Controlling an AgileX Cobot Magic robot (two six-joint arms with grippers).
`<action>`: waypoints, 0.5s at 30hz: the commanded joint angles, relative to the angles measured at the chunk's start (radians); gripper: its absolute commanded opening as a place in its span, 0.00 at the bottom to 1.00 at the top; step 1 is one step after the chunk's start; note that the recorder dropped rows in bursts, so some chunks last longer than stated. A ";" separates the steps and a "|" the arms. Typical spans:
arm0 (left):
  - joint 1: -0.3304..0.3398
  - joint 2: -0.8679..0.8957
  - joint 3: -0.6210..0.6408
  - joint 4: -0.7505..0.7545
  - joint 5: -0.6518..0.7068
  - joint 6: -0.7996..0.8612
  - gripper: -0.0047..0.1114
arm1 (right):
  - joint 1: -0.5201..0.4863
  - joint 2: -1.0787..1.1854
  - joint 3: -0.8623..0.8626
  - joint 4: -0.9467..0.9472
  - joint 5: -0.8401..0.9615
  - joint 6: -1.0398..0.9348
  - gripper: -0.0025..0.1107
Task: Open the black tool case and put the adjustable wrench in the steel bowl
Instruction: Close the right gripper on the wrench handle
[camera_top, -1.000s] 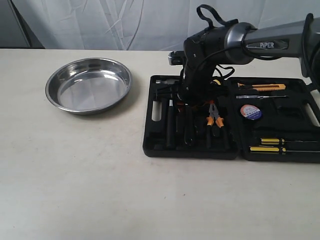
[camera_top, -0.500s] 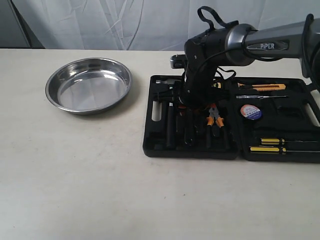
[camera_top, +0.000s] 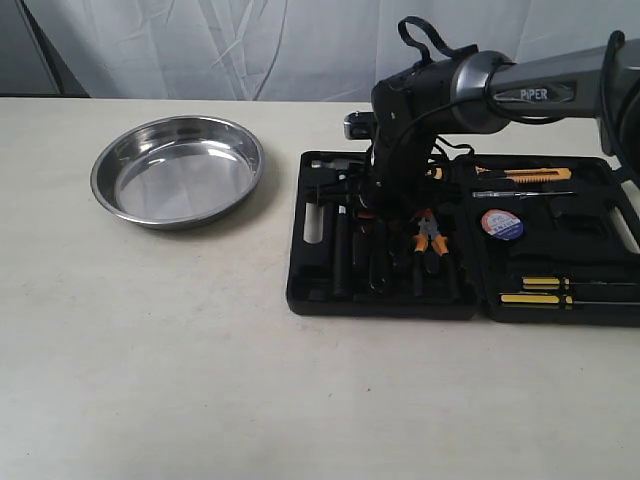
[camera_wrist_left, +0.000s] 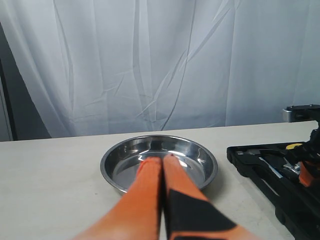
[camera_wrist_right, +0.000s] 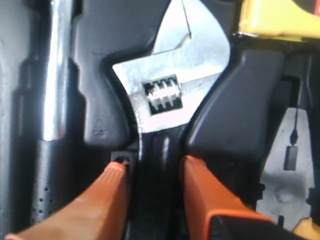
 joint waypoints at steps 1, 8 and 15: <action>-0.007 -0.005 0.004 0.006 0.000 -0.001 0.04 | -0.005 0.067 0.016 0.015 0.014 -0.072 0.31; -0.007 -0.005 0.004 0.006 0.000 -0.001 0.04 | -0.005 0.089 0.016 0.015 0.018 -0.120 0.02; -0.007 -0.005 0.004 0.006 0.000 -0.001 0.04 | -0.005 0.070 0.016 0.017 0.027 -0.150 0.01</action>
